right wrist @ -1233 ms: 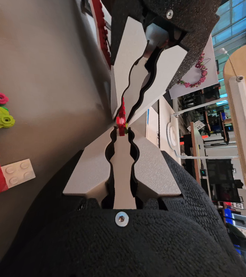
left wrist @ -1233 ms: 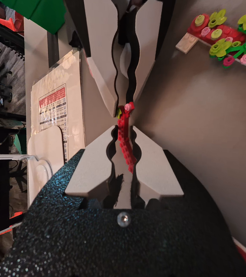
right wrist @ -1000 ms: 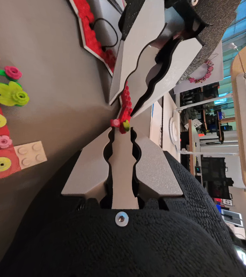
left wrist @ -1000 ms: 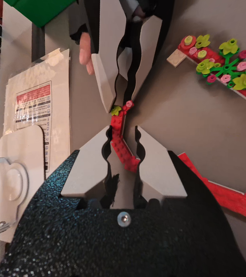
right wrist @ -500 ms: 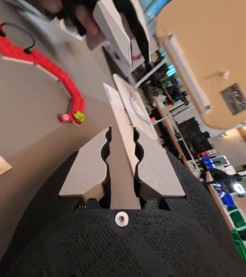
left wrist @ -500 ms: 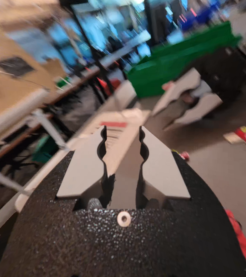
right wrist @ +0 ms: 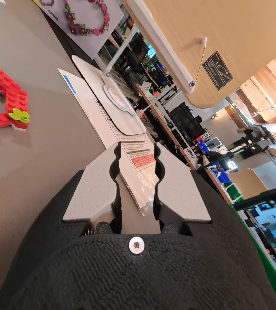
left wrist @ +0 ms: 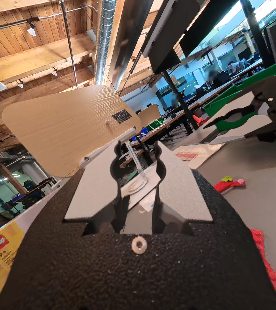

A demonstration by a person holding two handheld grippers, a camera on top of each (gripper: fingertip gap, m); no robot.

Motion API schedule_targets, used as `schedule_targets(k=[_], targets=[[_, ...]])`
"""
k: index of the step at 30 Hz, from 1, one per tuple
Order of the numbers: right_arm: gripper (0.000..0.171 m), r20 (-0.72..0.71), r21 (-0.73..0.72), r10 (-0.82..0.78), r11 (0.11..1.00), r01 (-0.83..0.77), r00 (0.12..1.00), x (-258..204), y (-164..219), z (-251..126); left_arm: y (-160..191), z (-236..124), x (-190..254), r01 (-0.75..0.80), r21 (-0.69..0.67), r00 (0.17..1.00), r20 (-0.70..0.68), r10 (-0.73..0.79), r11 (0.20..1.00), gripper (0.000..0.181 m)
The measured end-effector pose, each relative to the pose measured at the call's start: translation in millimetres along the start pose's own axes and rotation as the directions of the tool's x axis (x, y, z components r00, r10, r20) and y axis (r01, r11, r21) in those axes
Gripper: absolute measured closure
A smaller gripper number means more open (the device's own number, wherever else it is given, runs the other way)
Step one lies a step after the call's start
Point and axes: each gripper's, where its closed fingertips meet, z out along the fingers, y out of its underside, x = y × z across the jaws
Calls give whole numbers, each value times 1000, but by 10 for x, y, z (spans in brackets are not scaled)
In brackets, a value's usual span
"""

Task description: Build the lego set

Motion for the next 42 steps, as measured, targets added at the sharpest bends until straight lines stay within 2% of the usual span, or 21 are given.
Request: schedule_targets(k=[4, 8, 15, 29, 33, 35, 42], targets=[[130, -31, -61, -38, 997, 36, 999, 24, 96, 35, -11, -149, 81, -51, -19, 999, -7, 51, 998, 144], [115, -84, -167, 15, 986, -29, 996, 149, 309, 79, 1, -194, 138, -46, -33, 999, -15, 45, 998, 143], [115, -117, -271, -24, 963, -9, 993, 204, 486, 105, -21, -302, 57, 42, -27, 999, 9, -42, 999, 144], [119, -114, -316, -66, 948, 27, 991, 187, 550, 111, -63, -266, 150, 73, 6, 996, -43, -73, 997, 145], [116, -155, -335, -80, 942, 24, 985, 266, 590, 116, -115, -244, 192, 35, 35, 998, -52, -33, 999, 147], [116, -159, -343, -93, 939, 34, 983, 271, 596, 116, -162, -251, 143, 3, 63, 1000, -14, -2, 998, 155], [120, -144, -341, -104, 939, 49, 984, 241, 583, 123, -202, -220, 193, 6, 86, 999, -36, -3, 996, 155]])
